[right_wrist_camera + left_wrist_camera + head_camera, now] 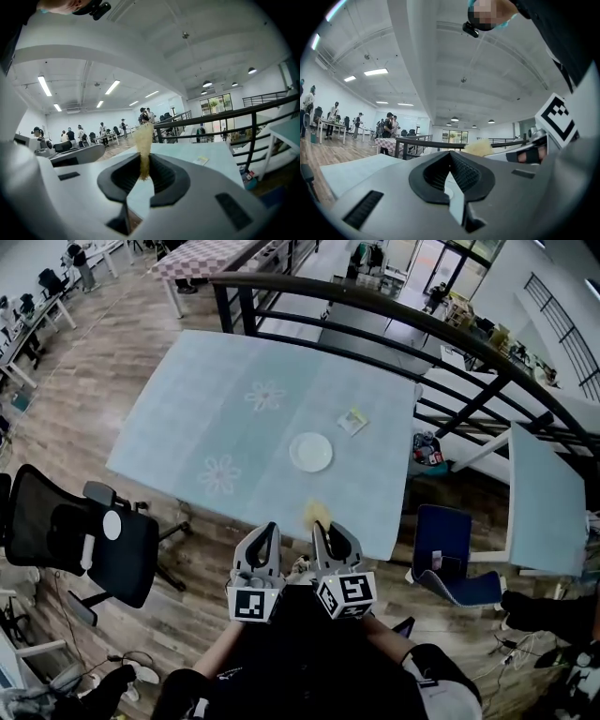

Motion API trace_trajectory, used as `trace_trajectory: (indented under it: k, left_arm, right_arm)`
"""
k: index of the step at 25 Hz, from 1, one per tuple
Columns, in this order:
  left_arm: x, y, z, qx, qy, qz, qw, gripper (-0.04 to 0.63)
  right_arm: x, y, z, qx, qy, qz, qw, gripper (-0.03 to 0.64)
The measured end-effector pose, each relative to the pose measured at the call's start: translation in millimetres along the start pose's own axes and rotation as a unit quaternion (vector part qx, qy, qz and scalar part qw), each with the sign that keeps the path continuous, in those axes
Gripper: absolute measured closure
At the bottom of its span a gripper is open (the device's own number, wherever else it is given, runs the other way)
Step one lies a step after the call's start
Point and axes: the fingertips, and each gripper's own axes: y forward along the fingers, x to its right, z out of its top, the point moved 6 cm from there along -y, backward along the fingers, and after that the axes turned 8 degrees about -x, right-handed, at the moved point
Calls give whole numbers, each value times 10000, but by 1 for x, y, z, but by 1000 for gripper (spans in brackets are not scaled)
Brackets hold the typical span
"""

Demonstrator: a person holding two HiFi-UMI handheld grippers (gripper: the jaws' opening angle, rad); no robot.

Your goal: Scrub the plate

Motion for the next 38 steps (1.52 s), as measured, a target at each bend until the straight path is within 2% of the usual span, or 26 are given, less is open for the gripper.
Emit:
trace_trajectory:
  k: [10, 17, 28, 33, 38]
  left_arm:
    - [3, 64, 8, -125, 155, -763, 9969, 583]
    - [-32, 126, 31, -238, 176, -1345, 9905, 583]
    - [-94, 170, 22, -446, 104, -1827, 9821, 583]
    - [-119, 187, 17, -577, 275, -2149, 9745, 583]
    - [-132, 205, 12, -602, 304, -2355, 9695, 583]
  right_arm:
    - [40, 11, 14, 174, 276, -805, 9962, 563]
    - [50, 51, 43, 194, 560, -1449, 9877, 561]
    - [28, 111, 47, -69, 771, -1903, 9787, 561]
    - [18, 139, 58, -98, 759, -1990, 9770, 561]
    - [26, 163, 61, -138, 972, -2043, 9740, 561]
